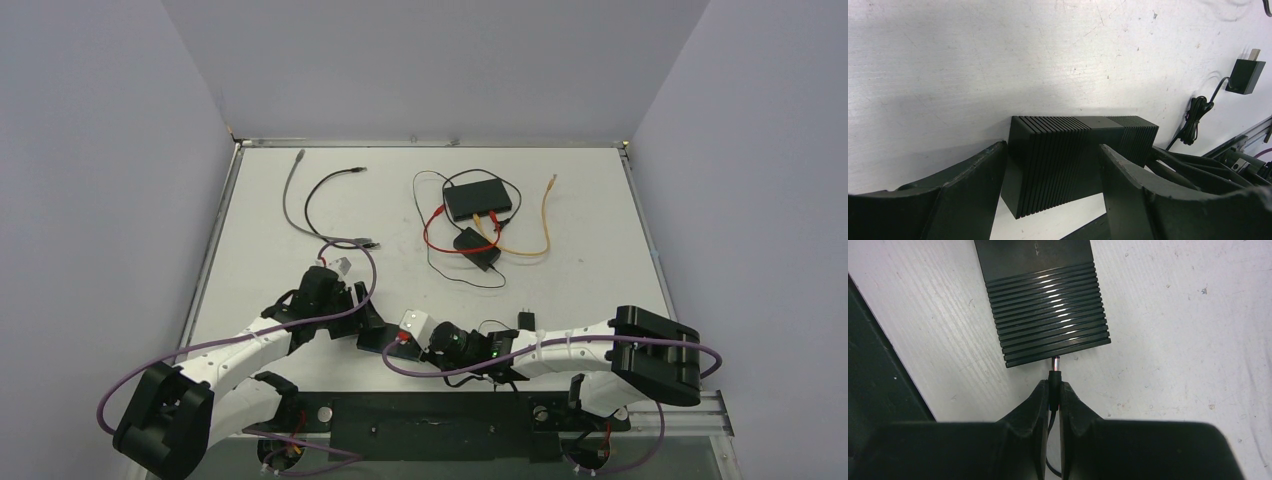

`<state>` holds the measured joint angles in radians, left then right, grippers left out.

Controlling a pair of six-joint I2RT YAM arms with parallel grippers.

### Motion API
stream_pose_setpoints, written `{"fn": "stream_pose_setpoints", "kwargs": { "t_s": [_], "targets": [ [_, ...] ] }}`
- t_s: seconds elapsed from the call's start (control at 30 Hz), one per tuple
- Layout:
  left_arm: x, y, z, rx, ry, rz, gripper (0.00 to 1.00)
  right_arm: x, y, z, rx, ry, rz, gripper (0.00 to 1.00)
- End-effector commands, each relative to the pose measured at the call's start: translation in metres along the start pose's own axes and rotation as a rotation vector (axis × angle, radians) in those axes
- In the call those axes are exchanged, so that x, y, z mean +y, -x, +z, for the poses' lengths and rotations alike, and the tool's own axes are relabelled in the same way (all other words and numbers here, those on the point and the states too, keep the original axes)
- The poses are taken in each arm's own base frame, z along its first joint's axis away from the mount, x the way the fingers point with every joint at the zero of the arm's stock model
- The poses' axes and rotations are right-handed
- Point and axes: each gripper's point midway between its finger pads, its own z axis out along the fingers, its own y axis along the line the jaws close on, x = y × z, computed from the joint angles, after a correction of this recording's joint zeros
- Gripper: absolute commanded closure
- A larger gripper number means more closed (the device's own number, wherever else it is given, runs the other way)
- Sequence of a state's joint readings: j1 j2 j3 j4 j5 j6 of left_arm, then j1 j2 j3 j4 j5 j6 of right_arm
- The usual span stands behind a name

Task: Insert the plug into the switch port
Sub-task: Insert the power into the switch port.

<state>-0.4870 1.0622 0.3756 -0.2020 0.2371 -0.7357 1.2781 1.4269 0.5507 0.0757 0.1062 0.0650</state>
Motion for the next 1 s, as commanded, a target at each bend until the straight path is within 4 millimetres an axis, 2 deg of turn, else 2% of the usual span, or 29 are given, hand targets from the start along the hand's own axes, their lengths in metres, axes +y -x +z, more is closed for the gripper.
{"fn": "stream_pose_setpoints", "kwargs": {
  "t_s": [0.0, 0.73, 0.97],
  "targets": [
    [-0.016, 0.014, -0.001, -0.034, -0.052, 0.026, 0.36, 0.008, 0.021, 0.001, -0.084, 0.034, 0.018, 1.0],
    [-0.013, 0.011, 0.001, -0.029, -0.048, 0.027, 0.36, 0.014, 0.025, 0.0, -0.095, 0.055, 0.011, 1.0],
    [-0.013, 0.0, 0.001, 0.009, -0.078, 0.029, 0.37, 0.009, 0.031, 0.007, -0.128, 0.025, 0.014, 1.0]
  ]
}}
